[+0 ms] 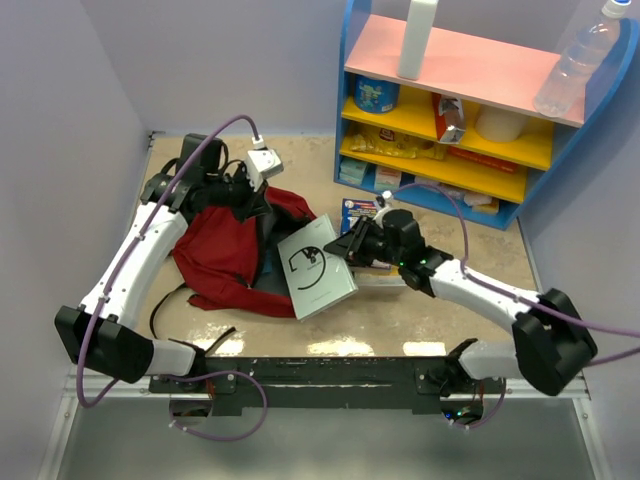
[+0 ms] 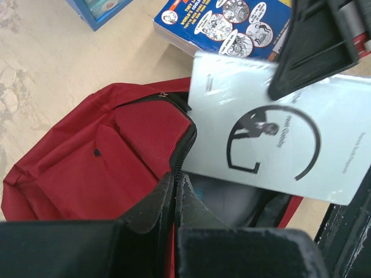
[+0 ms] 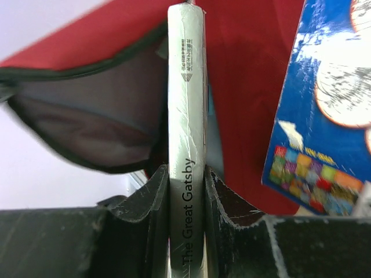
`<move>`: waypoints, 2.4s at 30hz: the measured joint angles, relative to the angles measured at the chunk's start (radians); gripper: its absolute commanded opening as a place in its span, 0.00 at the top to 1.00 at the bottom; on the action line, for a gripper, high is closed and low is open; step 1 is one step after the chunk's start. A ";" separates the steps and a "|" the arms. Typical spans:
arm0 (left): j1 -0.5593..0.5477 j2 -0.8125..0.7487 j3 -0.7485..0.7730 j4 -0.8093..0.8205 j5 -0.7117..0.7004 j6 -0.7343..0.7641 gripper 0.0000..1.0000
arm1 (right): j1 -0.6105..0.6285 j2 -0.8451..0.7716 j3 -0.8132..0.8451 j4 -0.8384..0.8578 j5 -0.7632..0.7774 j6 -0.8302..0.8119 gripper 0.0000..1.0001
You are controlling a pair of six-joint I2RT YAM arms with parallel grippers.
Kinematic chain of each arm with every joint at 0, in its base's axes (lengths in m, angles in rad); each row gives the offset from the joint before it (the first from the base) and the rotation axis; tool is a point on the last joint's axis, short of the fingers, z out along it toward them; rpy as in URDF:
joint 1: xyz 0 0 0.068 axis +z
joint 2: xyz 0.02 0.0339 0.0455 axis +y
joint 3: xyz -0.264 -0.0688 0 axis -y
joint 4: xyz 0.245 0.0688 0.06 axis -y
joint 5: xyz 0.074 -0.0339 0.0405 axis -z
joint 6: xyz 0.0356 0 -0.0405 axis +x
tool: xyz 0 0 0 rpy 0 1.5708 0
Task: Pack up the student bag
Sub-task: Place the book in the student bag.
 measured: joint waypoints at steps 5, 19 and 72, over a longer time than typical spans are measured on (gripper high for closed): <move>-0.011 0.000 0.000 -0.007 0.005 0.002 1.00 | 0.041 0.143 0.093 -0.003 0.004 0.002 1.00; -0.095 -0.002 -0.002 -0.032 0.015 0.002 1.00 | 0.141 0.523 0.403 0.035 0.039 0.076 1.00; -0.072 -0.002 0.045 -0.043 0.080 -0.092 1.00 | 0.418 0.792 0.559 0.483 0.888 0.088 0.26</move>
